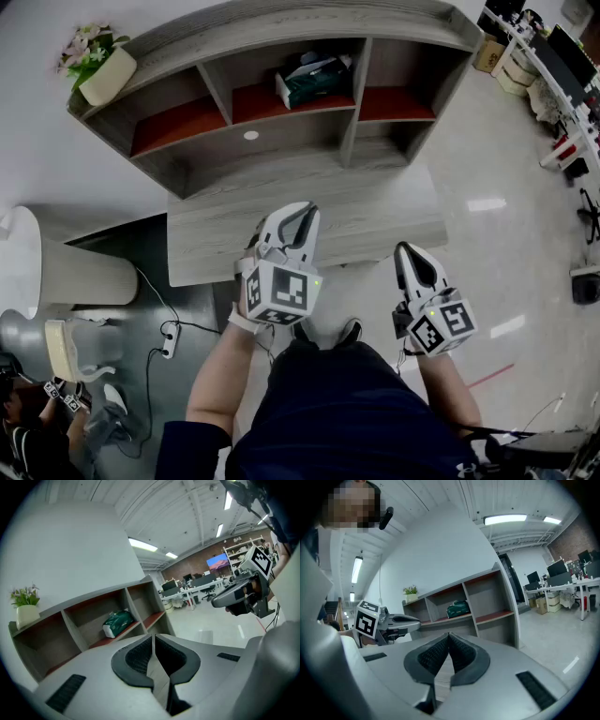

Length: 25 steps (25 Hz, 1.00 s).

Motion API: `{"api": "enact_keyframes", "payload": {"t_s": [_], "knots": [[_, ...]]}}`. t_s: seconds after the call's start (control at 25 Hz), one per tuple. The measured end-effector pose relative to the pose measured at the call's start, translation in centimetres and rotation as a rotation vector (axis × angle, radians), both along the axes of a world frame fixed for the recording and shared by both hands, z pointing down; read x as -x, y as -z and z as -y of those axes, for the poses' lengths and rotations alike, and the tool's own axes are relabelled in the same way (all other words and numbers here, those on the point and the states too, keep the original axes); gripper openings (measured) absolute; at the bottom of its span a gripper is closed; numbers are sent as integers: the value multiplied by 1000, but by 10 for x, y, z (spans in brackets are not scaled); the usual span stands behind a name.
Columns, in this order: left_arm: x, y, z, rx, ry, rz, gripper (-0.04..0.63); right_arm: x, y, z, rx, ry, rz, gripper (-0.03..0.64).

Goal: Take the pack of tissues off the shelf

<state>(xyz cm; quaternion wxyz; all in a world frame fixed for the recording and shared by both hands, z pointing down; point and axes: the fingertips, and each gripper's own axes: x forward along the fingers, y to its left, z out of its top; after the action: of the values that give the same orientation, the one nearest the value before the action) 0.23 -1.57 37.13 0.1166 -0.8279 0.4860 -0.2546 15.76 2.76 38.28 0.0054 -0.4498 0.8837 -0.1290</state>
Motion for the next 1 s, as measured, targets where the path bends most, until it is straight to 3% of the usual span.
{"api": "enact_keyframes", "payload": {"t_s": [0.32,1.0], "knots": [[19,-8,-8,29,-1,-35,34,27,2,-1,-12,7,-9,3],[40,-11,-17,37,10,-42,35,37,-1,-3,-1,-18,-15,3]]}}
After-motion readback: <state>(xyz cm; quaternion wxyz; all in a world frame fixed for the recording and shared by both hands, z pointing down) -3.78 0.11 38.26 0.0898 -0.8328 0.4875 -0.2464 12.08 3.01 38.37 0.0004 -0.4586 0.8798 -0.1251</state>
